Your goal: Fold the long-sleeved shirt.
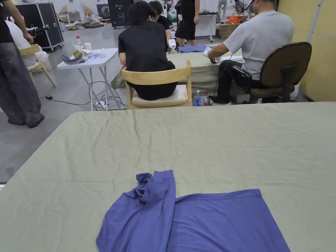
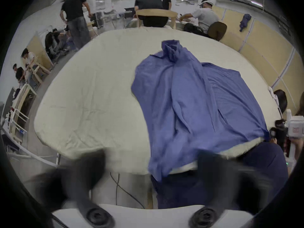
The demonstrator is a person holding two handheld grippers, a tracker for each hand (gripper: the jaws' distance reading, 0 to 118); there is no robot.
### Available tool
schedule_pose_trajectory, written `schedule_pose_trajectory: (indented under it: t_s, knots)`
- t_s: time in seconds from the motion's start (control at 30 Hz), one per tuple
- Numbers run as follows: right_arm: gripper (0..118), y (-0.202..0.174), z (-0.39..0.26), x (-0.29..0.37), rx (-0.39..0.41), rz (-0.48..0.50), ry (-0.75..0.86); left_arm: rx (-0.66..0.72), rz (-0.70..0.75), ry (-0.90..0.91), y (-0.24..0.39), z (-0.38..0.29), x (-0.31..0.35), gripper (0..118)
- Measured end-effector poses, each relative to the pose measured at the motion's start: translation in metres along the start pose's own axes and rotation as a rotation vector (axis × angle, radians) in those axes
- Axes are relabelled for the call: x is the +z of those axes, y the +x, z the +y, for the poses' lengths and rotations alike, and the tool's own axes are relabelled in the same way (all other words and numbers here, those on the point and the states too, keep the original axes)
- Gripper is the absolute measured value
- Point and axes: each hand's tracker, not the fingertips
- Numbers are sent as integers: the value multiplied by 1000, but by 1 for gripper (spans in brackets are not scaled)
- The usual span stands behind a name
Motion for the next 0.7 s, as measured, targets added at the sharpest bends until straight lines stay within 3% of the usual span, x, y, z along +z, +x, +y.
schedule_pose_trajectory:
  t_s: [0.03,0.13,0.17,0.2,0.27,0.3,0.33,0.4,0.57,0.6,0.63,0.7]
  knots:
    - [114,1,4,3,-9,-30,-2,38,-91,65,-1,1,7,105]
    - [115,7,10,4,-74,-6,-7,50,-92,17,1,9,10,111]
    - [108,7,13,5,-88,-10,-5,49,-85,7,3,11,8,109]
    - [87,6,17,7,-107,-12,-7,48,-85,6,5,14,3,96]
    - [48,10,23,-2,-153,68,4,27,-108,-9,10,19,4,60]
    - [48,9,26,-3,-161,75,24,9,-103,6,17,25,2,60]
    - [2,8,25,0,-179,24,46,3,-41,26,20,31,-2,1]
    - [2,11,36,8,-152,48,75,30,-132,39,26,57,-7,0]
    - [2,-1,62,5,-230,111,135,24,-208,91,60,174,-44,0]
    - [2,-1,66,5,-238,124,137,23,-224,113,69,206,-60,4]
    - [2,-3,71,-1,-244,133,139,24,-225,111,77,235,-78,34]
    - [2,-3,78,-6,-254,142,136,58,-248,70,91,290,-123,117]
